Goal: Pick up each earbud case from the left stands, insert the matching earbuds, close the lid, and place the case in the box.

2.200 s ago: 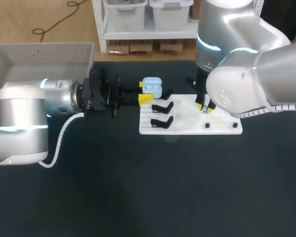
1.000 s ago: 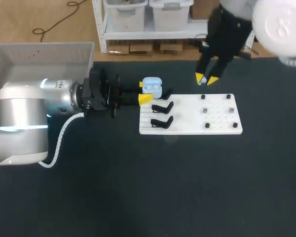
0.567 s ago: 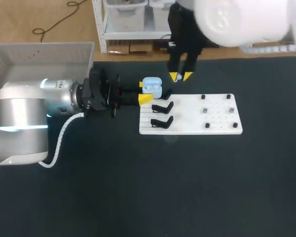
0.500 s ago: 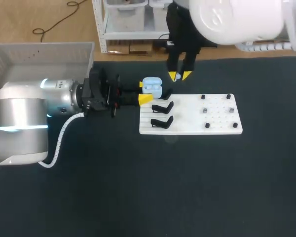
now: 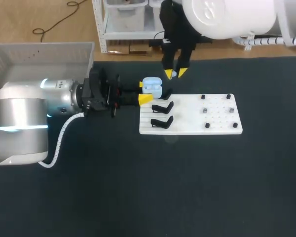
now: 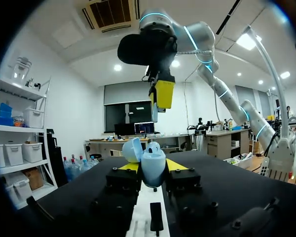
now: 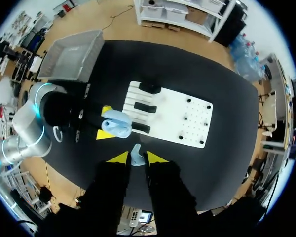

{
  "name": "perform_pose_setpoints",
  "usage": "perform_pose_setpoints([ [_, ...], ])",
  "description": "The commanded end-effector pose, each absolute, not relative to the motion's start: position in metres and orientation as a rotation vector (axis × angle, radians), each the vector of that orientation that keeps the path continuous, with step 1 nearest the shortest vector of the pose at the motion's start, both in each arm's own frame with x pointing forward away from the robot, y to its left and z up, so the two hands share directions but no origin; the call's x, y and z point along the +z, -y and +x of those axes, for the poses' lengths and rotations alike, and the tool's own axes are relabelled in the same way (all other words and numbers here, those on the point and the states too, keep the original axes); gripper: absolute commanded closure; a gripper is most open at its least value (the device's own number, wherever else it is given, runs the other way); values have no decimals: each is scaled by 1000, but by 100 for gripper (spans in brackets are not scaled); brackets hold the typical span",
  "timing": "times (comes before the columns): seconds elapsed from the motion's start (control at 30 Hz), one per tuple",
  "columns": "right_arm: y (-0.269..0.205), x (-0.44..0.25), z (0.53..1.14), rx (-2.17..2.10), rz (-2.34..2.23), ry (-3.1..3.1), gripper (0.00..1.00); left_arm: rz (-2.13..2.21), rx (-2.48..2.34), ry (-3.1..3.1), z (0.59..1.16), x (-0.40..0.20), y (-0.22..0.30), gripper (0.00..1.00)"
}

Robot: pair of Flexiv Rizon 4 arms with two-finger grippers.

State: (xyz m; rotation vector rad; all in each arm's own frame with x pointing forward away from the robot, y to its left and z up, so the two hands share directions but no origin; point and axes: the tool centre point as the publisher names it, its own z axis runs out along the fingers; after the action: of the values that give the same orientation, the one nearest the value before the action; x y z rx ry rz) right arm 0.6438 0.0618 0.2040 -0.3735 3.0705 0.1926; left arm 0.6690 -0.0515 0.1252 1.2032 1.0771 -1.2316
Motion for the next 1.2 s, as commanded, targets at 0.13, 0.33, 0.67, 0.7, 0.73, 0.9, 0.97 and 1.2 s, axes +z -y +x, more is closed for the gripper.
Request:
perform_pose_setpoints([
  [0.13,-77,205,653,223,-544,-3081,100,1204,-1231,-1078,669,125,52,100],
  [0.33,-86,197,654,213,-628,-3055,100,1204,-1231,-1078,669,125,52,100],
  [0.67,-100,189,652,185,-721,-3056,100,1204,-1231,-1078,669,125,52,100],
  [0.7,-101,189,652,187,-728,-3056,100,1204,-1231,-1078,669,125,52,100],
  [0.73,-102,189,652,186,-732,-3055,100,1204,-1231,-1078,669,125,52,100],
  [0.9,-108,187,653,203,-751,-3054,100,1204,-1231,-1078,669,125,52,100],
  [0.97,-110,185,654,207,-760,-3056,100,1204,-1231,-1078,669,125,52,100],
  [1.2,-112,181,655,189,-766,-3059,100,1204,-1231,-1078,669,125,52,100],
])
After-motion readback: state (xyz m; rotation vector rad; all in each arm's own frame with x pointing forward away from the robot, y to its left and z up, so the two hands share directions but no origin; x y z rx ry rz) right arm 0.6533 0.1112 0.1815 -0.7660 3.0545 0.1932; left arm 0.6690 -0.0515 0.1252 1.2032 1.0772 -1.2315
